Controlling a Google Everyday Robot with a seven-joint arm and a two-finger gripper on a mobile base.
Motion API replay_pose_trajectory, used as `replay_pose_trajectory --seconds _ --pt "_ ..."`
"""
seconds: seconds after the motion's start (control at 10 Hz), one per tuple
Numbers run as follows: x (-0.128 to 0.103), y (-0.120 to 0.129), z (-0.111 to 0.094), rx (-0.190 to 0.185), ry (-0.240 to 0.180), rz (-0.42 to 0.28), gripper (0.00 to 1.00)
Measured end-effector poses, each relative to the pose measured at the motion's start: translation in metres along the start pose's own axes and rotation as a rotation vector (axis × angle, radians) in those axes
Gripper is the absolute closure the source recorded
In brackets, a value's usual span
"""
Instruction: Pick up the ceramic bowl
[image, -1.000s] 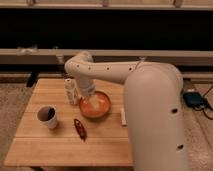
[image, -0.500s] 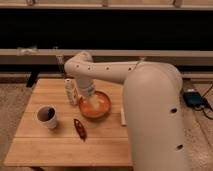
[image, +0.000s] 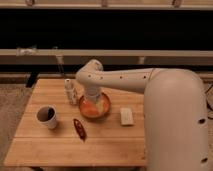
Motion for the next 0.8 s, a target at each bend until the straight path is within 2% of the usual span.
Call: replay_pose_trajectory --seconds 0.3,0.8 --pt "0.014 0.009 0.014 0.002 -0.011 -0.021 0.29" --pt "0.036 0.018 0.036 -0.049 -0.022 -0.005 0.29"
